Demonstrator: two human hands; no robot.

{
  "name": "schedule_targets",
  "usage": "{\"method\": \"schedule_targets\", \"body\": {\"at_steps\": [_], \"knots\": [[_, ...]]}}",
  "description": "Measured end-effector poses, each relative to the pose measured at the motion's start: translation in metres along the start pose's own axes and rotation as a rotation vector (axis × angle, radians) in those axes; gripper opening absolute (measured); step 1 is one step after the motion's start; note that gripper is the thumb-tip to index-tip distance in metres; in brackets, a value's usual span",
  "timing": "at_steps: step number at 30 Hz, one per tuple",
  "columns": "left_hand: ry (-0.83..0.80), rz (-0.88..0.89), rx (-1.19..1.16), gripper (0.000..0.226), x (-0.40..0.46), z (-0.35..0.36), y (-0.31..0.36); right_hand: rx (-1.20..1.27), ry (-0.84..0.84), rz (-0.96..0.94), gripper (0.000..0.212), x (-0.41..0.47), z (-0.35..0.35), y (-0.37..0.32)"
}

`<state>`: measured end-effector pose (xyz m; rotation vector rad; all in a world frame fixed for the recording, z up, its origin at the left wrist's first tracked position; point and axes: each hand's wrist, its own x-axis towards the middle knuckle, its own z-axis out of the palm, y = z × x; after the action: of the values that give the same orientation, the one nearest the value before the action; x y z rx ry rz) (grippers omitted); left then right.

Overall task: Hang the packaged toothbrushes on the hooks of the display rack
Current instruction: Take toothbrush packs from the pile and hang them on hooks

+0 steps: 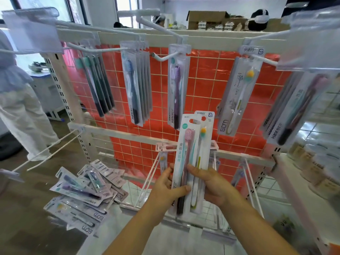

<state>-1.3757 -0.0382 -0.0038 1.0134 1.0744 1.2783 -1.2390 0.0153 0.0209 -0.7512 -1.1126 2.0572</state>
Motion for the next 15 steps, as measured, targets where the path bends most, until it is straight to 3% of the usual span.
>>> {"method": "schedule_targets", "body": {"at_steps": [3, 10, 13, 15], "knots": [[0.004, -0.016, 0.005, 0.05, -0.005, -0.004, -0.001, -0.045, -0.034, 0.027, 0.062, 0.001, -0.002, 0.003], [0.13, -0.011, 0.007, 0.044, -0.011, -0.014, 0.001, -0.06, -0.109, 0.016, 0.077, 0.0, 0.002, -0.003], [0.195, 0.03, 0.012, 0.043, -0.012, -0.023, 0.005, -0.047, -0.122, 0.022, 0.074, -0.004, 0.002, -0.006], [0.221, 0.043, 0.022, 0.042, -0.013, -0.025, 0.007, -0.031, -0.116, 0.021, 0.056, -0.007, 0.004, -0.006]]}}
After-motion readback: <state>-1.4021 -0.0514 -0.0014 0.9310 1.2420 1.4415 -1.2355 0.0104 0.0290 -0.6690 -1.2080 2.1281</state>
